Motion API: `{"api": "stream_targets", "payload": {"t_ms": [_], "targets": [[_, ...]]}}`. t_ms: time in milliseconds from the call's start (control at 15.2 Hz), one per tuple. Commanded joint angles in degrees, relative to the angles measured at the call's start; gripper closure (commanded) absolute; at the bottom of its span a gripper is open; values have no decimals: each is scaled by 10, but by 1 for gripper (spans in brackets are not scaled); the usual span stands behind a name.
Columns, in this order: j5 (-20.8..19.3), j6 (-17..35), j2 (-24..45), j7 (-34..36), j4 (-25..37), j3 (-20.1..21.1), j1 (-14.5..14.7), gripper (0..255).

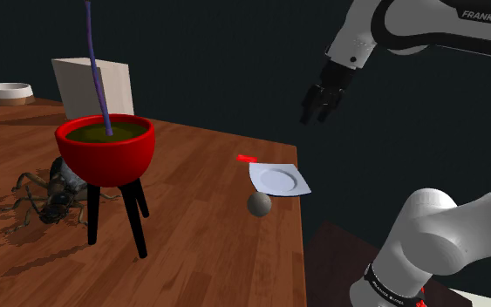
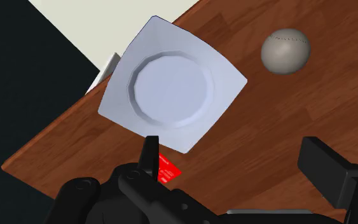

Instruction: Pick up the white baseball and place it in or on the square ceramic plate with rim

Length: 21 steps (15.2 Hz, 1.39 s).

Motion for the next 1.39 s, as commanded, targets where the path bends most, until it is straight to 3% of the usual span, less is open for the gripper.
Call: {"api": "stream_targets", "payload": {"t_ms": [0, 1320], "targets": [[0, 0, 0, 0, 0, 0, 0, 0], [-14, 130, 233, 142, -63, 216, 59, 0]]}}
